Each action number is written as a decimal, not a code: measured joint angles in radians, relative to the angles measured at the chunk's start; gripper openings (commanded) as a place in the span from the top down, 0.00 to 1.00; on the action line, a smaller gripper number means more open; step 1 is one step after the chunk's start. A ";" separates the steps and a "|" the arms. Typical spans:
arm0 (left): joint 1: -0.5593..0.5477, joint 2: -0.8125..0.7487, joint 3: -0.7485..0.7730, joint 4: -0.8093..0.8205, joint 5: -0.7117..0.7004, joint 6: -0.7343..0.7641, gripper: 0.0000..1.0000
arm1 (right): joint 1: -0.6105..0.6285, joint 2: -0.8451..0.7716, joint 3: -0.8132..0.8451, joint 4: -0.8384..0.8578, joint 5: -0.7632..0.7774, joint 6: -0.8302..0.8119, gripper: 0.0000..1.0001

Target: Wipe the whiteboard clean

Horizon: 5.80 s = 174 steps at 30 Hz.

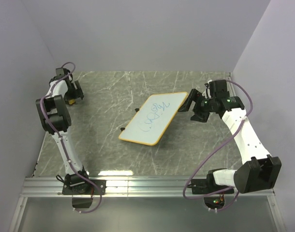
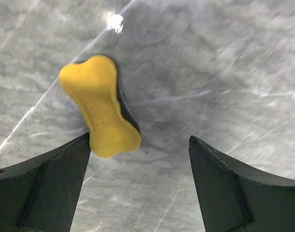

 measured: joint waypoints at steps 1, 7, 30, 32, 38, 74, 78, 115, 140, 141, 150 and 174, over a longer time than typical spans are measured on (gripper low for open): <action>-0.003 0.009 0.018 -0.010 -0.008 -0.001 0.12 | 0.000 -0.008 -0.004 0.005 -0.003 0.000 0.09; -0.016 0.036 0.062 -0.029 -0.065 -0.005 0.12 | 0.003 -0.074 -0.040 0.015 -0.013 -0.002 0.09; -0.015 0.107 0.152 -0.068 -0.164 -0.082 0.84 | 0.006 -0.068 -0.048 0.027 -0.005 -0.015 0.10; -0.016 0.105 0.152 -0.066 -0.166 -0.086 1.00 | 0.006 -0.068 -0.048 0.040 -0.002 -0.008 0.10; -0.018 0.078 0.112 -0.036 -0.159 -0.113 1.00 | 0.006 -0.068 -0.046 0.087 0.021 0.009 0.10; -0.579 -0.639 -0.394 0.077 0.682 -0.145 1.00 | 0.215 0.068 -0.153 0.462 0.058 0.194 0.86; -0.656 -0.631 -0.381 0.084 0.716 -0.130 1.00 | 0.215 0.071 -0.153 0.463 0.057 0.196 0.89; -0.773 -0.394 -0.396 0.046 0.377 -0.148 1.00 | 0.204 0.071 -0.175 0.440 0.084 0.232 1.00; -0.846 -0.555 -0.499 0.041 0.577 -0.210 1.00 | 0.204 0.109 -0.139 0.426 0.056 0.175 1.00; -0.823 -0.557 -0.523 0.048 0.576 -0.209 1.00 | 0.204 0.109 -0.139 0.427 0.056 0.175 1.00; -0.741 -0.559 -0.595 0.028 0.517 -0.167 1.00 | 0.205 0.095 -0.145 0.430 0.051 0.172 1.00; -0.903 -0.692 -0.620 -0.011 0.603 -0.307 1.00 | 0.206 0.156 -0.087 0.431 0.021 0.130 1.00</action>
